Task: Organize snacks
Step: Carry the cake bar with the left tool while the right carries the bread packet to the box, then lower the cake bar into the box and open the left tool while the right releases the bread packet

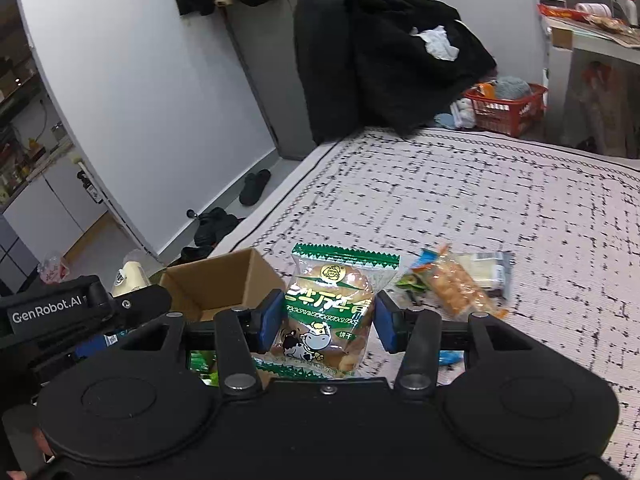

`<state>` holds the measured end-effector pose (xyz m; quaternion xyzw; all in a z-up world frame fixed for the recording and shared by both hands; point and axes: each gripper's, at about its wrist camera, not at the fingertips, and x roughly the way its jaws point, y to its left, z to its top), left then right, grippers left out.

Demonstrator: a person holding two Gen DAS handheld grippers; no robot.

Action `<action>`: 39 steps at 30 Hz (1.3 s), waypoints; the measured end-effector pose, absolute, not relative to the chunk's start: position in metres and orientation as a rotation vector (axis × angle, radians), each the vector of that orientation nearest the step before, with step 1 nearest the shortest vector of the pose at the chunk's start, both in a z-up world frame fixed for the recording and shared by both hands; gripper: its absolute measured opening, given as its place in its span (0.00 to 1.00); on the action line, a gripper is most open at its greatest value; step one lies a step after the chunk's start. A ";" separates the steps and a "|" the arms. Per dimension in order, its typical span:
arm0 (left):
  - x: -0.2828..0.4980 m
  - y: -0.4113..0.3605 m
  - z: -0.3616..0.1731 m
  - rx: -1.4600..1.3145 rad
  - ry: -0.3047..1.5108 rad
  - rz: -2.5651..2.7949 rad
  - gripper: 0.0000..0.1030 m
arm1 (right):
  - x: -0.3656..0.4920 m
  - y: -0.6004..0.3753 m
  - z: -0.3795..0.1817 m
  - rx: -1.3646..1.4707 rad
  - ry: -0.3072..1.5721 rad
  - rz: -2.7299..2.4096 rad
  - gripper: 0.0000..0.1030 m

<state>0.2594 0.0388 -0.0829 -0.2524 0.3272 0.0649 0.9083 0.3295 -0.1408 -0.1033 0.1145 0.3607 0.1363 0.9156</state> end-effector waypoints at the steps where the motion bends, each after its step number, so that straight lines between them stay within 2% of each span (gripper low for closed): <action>1: 0.258 0.043 -0.082 -0.523 0.673 0.139 0.44 | 0.330 -0.136 -0.103 0.231 0.741 0.284 0.46; 15: 0.255 0.101 -0.083 -0.616 0.648 0.210 0.44 | 0.336 -0.071 -0.101 0.174 0.741 0.343 0.46; 36: 0.263 0.158 -0.125 -0.748 0.759 0.320 0.44 | 0.350 -0.015 -0.125 0.145 0.800 0.392 0.46; 39: 0.260 0.164 -0.124 -0.768 0.747 0.333 0.47 | 0.353 -0.013 -0.127 0.157 0.816 0.398 0.46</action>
